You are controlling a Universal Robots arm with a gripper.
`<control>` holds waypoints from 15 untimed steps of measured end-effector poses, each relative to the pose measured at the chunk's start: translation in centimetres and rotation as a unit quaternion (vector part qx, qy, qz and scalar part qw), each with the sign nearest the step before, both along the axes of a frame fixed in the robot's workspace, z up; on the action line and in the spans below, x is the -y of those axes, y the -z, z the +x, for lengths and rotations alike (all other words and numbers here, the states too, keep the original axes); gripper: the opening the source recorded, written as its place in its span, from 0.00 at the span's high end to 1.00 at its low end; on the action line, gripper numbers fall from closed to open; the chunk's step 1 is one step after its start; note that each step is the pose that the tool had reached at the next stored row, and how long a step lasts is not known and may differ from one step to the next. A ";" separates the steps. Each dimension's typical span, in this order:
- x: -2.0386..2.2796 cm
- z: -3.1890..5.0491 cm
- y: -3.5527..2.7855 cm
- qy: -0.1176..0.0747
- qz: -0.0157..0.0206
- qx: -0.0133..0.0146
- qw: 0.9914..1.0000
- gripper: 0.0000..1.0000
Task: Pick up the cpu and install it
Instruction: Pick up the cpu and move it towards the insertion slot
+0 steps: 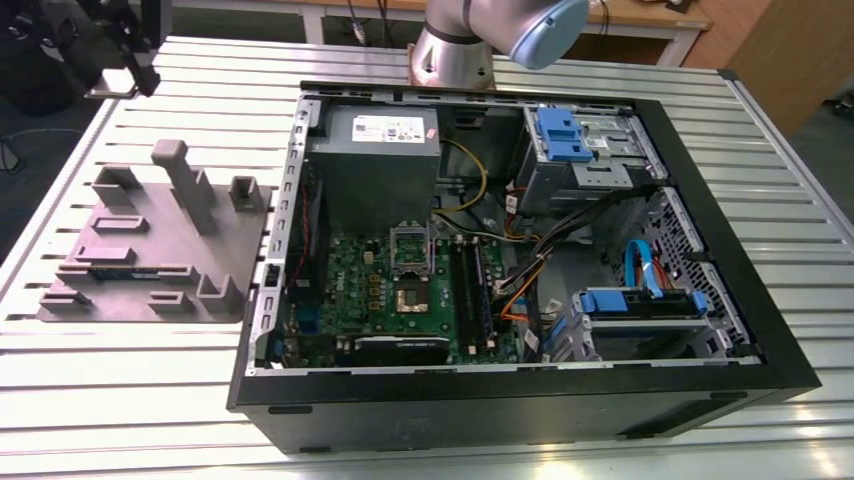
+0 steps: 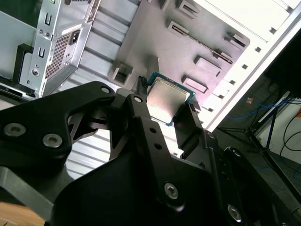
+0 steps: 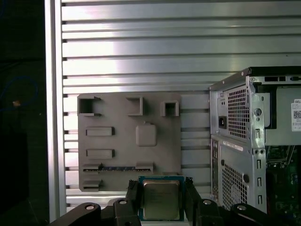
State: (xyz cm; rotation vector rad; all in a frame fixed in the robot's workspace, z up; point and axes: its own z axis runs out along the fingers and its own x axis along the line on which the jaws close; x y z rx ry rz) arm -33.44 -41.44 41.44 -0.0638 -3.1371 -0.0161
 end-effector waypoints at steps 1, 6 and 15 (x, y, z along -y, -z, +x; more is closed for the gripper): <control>0.05 0.01 0.01 0.000 0.000 0.000 1.000 0.53; 0.06 0.09 0.02 0.000 0.000 0.000 1.000 0.53; 0.06 0.40 0.02 0.000 0.000 0.000 1.000 0.53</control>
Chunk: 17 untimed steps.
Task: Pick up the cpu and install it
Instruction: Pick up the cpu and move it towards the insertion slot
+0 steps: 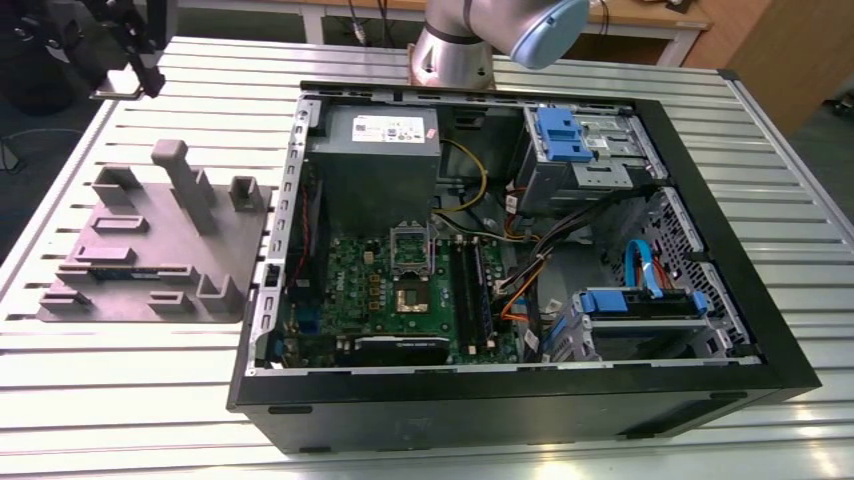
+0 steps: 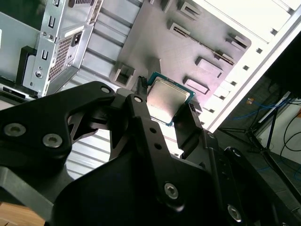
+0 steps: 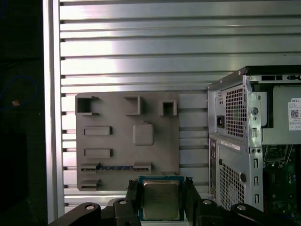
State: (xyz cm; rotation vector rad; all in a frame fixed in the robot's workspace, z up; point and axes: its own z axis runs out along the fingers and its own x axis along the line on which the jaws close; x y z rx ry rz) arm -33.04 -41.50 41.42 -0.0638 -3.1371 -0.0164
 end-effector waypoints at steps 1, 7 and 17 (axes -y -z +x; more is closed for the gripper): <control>0.00 0.07 0.00 0.000 0.000 0.000 1.000 0.53; 0.00 0.19 0.00 0.000 0.000 0.000 1.000 0.53; 0.00 0.50 0.00 0.000 0.000 0.000 1.000 0.53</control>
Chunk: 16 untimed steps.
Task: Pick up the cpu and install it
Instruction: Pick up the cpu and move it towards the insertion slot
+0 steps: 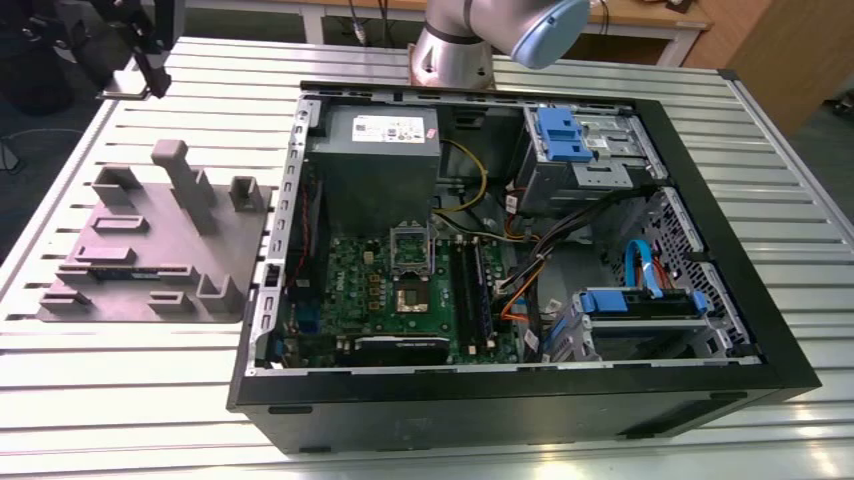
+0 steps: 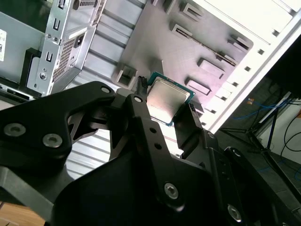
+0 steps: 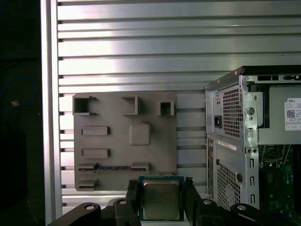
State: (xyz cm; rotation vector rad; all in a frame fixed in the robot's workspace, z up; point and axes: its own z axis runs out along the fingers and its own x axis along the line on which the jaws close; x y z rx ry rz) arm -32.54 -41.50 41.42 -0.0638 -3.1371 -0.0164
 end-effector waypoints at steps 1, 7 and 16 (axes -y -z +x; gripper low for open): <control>0.00 0.05 0.00 0.000 0.000 0.000 1.000 0.53; 0.00 0.28 0.00 0.000 0.000 0.000 1.000 0.53; 0.00 0.57 0.00 0.000 0.000 0.000 1.000 0.53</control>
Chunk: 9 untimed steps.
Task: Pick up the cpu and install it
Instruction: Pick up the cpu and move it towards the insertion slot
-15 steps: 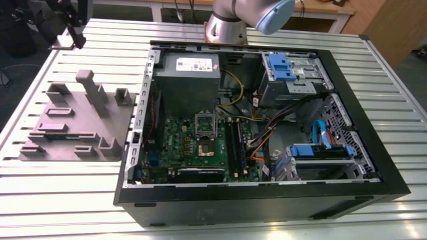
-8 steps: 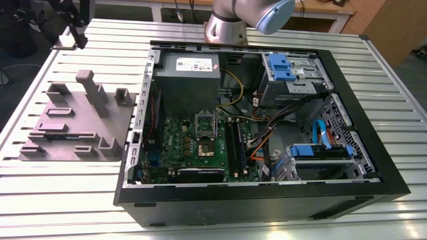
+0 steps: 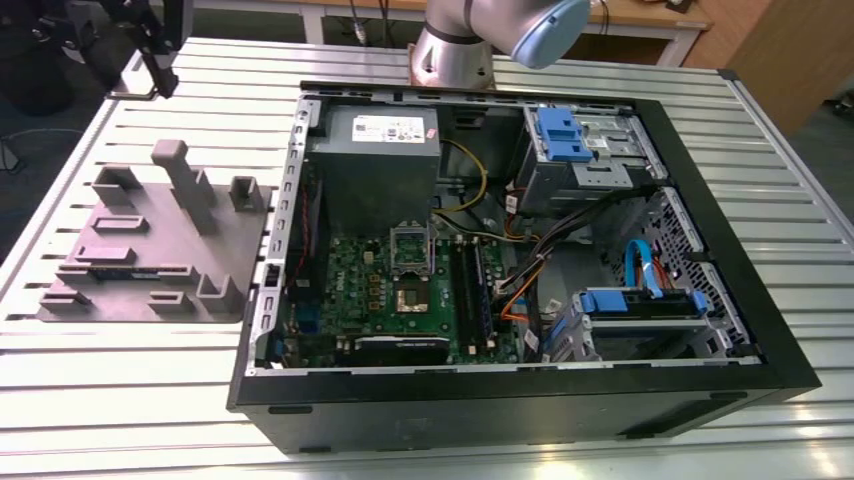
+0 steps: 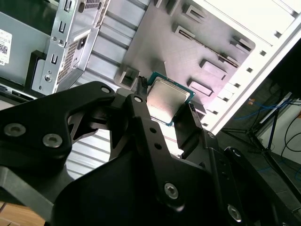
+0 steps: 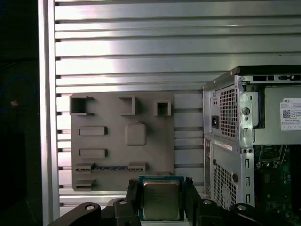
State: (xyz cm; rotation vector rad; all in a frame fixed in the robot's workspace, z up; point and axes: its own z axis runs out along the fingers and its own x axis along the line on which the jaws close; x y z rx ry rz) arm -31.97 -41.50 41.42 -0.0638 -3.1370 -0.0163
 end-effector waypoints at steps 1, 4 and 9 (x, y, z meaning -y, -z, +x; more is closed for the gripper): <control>0.00 0.03 0.00 0.000 0.000 0.000 1.000 0.53; 0.00 0.12 0.00 0.000 0.000 0.000 1.000 0.53; 0.00 0.24 0.00 0.000 0.000 0.000 1.000 0.53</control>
